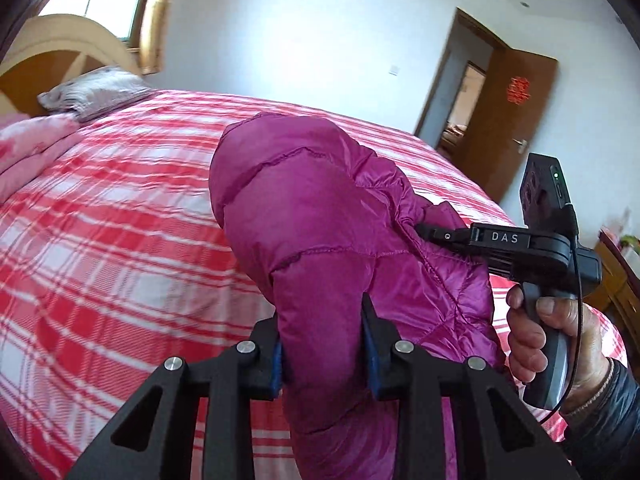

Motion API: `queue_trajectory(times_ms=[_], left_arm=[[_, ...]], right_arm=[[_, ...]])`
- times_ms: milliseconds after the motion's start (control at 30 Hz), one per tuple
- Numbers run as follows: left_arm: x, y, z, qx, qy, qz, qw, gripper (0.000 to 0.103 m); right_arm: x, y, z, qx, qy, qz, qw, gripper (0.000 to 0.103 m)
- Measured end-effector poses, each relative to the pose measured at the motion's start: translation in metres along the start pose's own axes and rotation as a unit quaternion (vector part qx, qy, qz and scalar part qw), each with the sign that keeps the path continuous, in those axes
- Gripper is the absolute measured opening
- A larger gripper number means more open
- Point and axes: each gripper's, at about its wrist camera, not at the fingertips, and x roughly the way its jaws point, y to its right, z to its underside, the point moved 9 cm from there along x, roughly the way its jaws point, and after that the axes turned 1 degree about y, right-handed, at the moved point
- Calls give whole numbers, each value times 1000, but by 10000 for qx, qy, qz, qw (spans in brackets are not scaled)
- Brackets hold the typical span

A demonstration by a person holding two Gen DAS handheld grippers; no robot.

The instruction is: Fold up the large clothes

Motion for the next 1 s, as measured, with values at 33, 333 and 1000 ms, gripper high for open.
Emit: queue_trajectory(times_ms=[33, 333, 1000], left_arm=[[-2, -9, 1, -56, 14, -53, 10000, 32], [-15, -79, 15, -397, -35, -375, 9985, 32], [-19, -109, 46, -625, -194, -813, 9945, 67]], right_arm=[[6, -5, 0, -26, -40, -28, 10000, 17], [61, -43, 16, -166, -390, -344, 9985, 17], [94, -45, 43, -100, -737, -263, 9969, 18]])
